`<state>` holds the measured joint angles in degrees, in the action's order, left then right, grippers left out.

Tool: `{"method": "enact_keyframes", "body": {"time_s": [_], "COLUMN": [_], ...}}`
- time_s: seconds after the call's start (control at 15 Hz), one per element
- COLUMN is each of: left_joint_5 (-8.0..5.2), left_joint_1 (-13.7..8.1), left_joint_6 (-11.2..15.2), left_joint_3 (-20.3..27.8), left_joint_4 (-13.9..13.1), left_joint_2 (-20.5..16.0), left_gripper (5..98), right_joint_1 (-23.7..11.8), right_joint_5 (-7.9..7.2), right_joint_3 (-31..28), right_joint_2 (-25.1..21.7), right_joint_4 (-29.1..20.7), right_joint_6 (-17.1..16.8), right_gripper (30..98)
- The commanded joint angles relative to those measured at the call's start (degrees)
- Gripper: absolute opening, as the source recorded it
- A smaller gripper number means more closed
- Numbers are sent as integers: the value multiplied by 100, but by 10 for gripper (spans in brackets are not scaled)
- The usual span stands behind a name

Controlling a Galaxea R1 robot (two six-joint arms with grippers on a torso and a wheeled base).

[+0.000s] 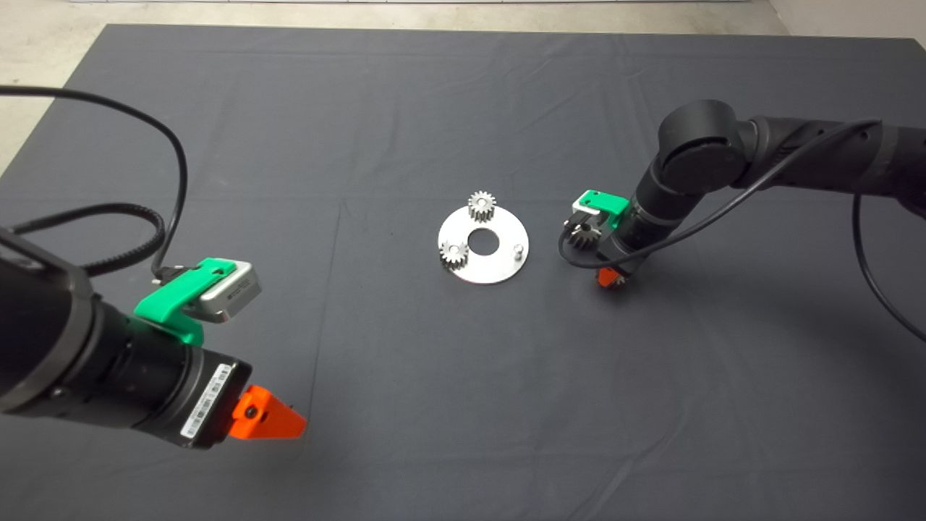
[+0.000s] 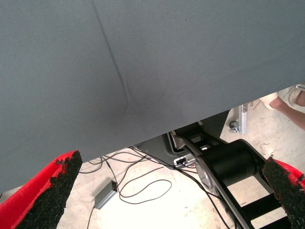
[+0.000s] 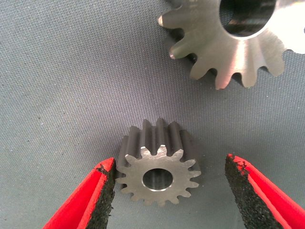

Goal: Remove an incorrectly installed larger gear and replace it with the correct smaller gear

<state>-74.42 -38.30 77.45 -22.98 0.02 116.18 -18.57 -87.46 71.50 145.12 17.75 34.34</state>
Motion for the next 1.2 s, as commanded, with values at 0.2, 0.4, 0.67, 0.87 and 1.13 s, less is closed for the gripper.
{"method": "enact_keyframes", "body": {"time_s": [0.2, 0.4, 0.67, 0.87, 1.13], "left_joint_5": [16, 16, 16, 16, 16], "left_joint_1": [-64, -64, -64, -64, -64], "left_joint_6": [-19, -19, -19, -19, -19], "left_joint_3": [88, 93, 93, 93, 93], "left_joint_4": [-96, -90, -90, -90, -98], "left_joint_2": [-37, -37, -37, -37, -37], "left_gripper": [982, 982, 982, 982, 982], "right_joint_1": [-72, 40, 72, 63, 63], "right_joint_5": [-650, -650, -659, -676, -676], "right_joint_3": [12, 12, 12, 21, 21], "right_joint_2": [136, 154, 110, 83, 83], "right_joint_4": [-298, -298, -298, -290, -281], "right_joint_6": [105, 134, 134, 117, 108], "right_gripper": [607, 607, 607, 607, 607]}}
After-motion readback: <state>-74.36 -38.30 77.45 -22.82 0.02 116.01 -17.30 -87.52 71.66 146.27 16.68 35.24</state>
